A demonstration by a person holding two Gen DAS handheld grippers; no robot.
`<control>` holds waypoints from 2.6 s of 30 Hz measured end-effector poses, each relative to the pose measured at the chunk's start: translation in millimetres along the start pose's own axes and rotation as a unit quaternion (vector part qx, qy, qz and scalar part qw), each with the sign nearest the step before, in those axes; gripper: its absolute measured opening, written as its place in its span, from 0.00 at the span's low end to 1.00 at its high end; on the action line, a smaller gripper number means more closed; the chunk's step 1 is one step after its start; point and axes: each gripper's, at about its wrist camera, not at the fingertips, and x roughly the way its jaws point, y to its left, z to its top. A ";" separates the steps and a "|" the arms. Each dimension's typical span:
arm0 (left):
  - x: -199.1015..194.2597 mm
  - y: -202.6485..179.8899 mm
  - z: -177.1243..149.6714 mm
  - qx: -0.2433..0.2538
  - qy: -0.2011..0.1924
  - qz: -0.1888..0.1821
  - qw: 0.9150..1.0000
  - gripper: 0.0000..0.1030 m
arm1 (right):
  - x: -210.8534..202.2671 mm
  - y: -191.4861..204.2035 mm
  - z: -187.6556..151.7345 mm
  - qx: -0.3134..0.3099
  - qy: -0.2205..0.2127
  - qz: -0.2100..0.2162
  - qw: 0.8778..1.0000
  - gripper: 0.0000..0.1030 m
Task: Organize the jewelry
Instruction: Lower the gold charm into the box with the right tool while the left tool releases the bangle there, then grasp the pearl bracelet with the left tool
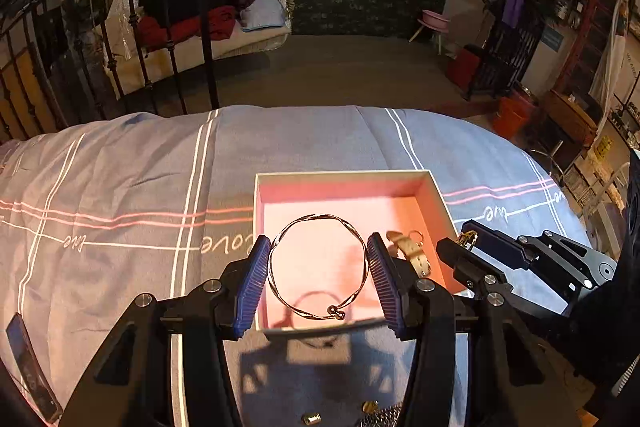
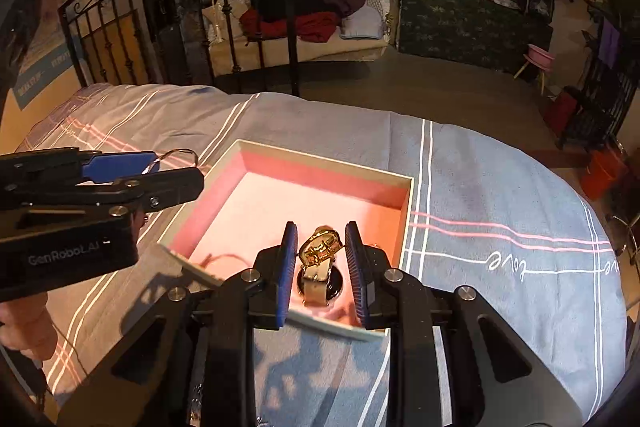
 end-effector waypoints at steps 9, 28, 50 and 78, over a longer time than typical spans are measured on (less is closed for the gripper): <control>32.6 5.2 25.8 -0.027 0.029 0.016 0.999 0.48 | 28.1 -18.9 30.1 0.016 0.009 -0.023 1.000 0.25; 49.9 0.9 23.9 -0.033 0.053 0.008 0.998 0.48 | 45.7 -13.8 25.4 0.003 0.031 -0.024 0.999 0.27; -22.8 2.4 -189.2 0.001 0.091 -0.036 0.995 0.82 | -46.0 17.7 -173.3 0.053 0.089 0.042 0.994 0.65; -51.8 11.4 -169.9 0.018 -0.011 -0.083 0.996 0.09 | -30.9 51.9 -160.2 -0.010 0.101 0.062 0.993 0.77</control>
